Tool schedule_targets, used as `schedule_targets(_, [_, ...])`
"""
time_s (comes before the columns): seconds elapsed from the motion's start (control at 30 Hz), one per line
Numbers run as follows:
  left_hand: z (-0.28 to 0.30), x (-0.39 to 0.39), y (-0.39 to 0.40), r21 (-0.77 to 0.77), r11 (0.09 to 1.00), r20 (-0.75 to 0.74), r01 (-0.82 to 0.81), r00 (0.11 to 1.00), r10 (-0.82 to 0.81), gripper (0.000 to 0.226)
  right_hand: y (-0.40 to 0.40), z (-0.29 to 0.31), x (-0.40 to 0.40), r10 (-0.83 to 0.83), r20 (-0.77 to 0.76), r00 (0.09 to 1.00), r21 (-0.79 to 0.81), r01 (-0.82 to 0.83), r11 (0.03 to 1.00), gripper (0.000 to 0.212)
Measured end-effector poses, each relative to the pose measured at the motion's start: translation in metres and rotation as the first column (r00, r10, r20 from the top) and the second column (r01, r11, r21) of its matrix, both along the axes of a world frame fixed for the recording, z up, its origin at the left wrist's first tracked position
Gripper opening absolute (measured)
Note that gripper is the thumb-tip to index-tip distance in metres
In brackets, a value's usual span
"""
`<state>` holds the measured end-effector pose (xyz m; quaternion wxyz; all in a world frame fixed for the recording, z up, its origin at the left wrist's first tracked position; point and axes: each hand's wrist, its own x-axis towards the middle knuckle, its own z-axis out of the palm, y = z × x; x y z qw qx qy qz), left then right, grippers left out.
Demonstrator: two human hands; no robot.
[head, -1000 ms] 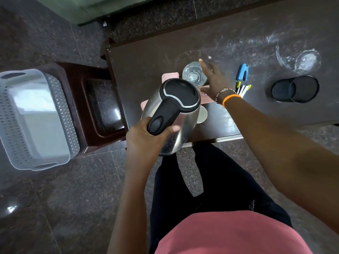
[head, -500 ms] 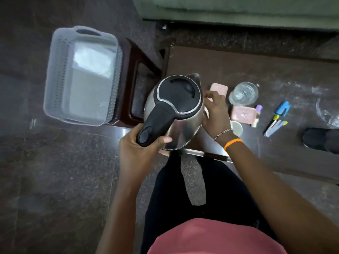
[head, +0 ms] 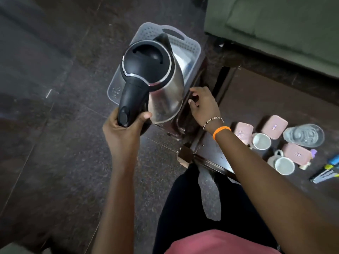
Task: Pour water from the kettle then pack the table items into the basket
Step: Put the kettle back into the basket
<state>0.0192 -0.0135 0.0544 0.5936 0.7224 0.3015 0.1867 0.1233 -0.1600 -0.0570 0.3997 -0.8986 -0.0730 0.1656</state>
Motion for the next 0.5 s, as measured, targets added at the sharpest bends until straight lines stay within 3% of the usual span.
schedule_targets(0.13, [-0.024, 0.032, 0.042, 0.009, 0.999, 0.001, -0.046, 0.999, 0.046, 0.023, 0.045, -0.020, 0.019, -0.191, -0.108, 0.976, -0.037, 0.188, 0.981, 0.038])
schedule_targets(0.3, [-0.065, 0.058, 0.079, -0.058, 0.995, -0.095, -0.075, 0.993, 0.069, 0.031, 0.080, -0.046, 0.037, -0.402, -0.283, 0.871, -0.174, 0.366, 0.914, 0.052])
schedule_targets(0.5, [-0.094, 0.067, 0.096, -0.063, 0.995, -0.155, -0.083, 0.985, 0.073, 0.031, 0.087, -0.062, 0.054, -0.454, -0.241, 0.858, -0.298, 0.380, 0.876, 0.030])
